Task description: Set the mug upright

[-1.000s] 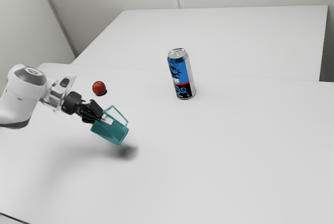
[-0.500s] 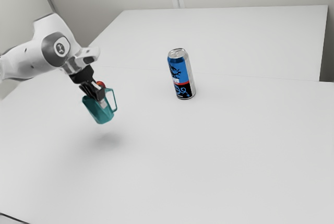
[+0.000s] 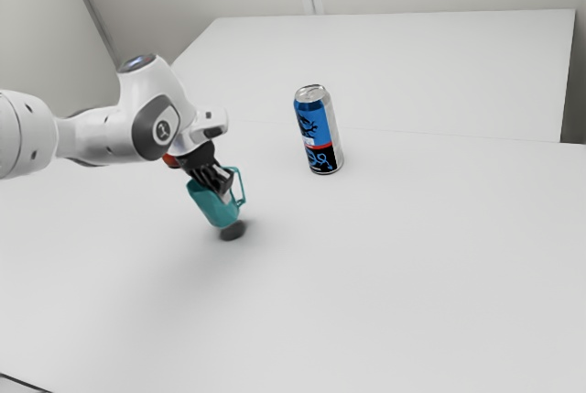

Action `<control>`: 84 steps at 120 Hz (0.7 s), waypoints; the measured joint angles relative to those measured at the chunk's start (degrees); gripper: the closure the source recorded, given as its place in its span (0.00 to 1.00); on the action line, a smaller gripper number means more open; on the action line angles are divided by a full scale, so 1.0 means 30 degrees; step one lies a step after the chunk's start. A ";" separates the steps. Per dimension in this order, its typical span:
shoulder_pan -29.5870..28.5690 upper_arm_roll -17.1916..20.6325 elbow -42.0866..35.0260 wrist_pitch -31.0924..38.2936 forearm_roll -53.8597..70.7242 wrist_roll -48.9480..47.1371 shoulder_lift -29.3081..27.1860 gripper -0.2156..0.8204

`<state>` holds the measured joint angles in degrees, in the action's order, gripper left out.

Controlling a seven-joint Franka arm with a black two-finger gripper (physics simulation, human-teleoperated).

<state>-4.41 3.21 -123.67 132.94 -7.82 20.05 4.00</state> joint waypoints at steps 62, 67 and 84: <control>-0.0587 0.0135 0.0230 0.1096 0.0022 -0.2171 0.1365 0.66; -0.0587 0.0149 0.0246 0.1093 0.0016 -0.2270 0.1324 0.58; -0.0583 0.0149 0.0258 0.0980 0.0005 -0.2533 0.0899 0.40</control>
<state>-6.16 3.65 -122.90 135.88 -7.81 12.45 6.69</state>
